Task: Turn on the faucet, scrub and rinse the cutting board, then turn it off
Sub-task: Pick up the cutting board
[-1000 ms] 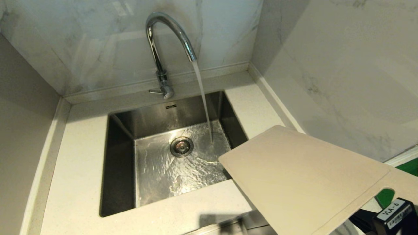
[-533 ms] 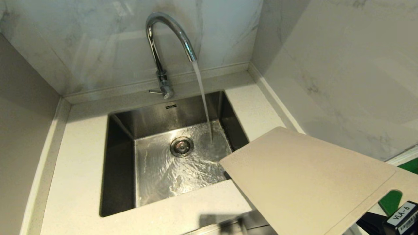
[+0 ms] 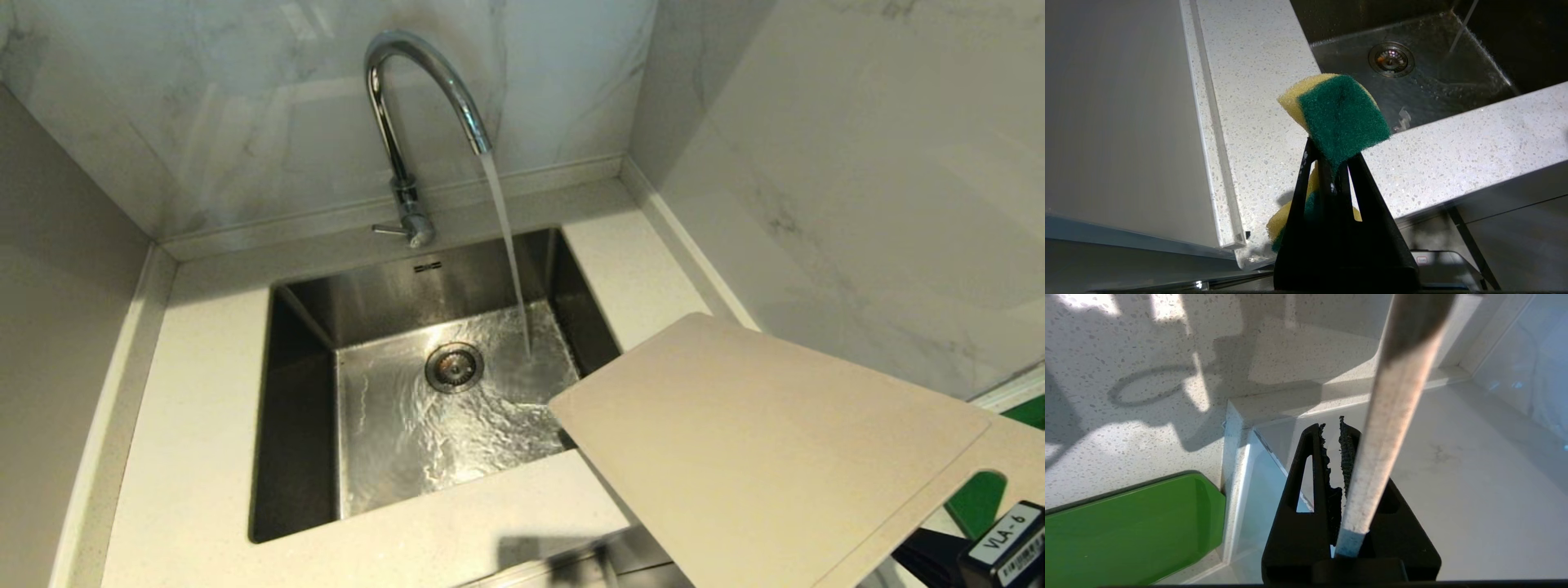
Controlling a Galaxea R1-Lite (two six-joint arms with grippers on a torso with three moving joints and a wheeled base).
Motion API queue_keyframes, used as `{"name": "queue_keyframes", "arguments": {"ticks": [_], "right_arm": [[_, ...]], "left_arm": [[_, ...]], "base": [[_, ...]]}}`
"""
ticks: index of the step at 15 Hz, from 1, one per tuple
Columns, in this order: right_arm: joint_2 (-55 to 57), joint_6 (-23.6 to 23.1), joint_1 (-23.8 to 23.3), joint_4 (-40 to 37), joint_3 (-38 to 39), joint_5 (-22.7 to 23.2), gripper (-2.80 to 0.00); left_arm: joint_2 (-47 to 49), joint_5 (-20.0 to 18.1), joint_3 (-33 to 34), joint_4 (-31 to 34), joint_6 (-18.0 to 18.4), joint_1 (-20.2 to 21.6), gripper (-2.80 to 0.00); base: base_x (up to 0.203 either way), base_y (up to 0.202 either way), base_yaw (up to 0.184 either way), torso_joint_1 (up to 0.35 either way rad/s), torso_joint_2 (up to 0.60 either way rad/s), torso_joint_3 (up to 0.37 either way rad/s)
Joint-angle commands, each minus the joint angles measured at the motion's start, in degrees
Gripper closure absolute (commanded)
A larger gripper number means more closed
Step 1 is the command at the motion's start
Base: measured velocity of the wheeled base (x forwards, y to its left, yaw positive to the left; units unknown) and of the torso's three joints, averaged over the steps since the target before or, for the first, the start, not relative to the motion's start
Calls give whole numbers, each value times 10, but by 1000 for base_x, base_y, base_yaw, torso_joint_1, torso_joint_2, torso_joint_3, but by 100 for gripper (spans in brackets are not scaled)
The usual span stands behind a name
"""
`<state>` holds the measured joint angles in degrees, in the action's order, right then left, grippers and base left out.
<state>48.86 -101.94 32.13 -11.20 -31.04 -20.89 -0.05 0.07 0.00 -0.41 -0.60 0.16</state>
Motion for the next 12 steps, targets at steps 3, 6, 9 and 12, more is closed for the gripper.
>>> {"name": "queue_keyframes", "arguments": {"ticks": [3,6,9,12], "right_arm": [[-1,-7,0,-1,1,-1,0],[-6,-7,0,-8,2,-1,0],[-13,-7,0,-13,3,-1,0],[-12,-7,0,-12,3,-1,0]], "left_arm": [[0,0,1,0,0,0,0],[0,0,0,2,7,0,0],[0,0,-3,5,15,0,0],[18,0,-68,40,12,-1,0]], "base": [[0,0,0,0,0,0],[0,0,0,0,0,0],[0,0,0,0,0,0],[0,0,0,0,0,0]]}}
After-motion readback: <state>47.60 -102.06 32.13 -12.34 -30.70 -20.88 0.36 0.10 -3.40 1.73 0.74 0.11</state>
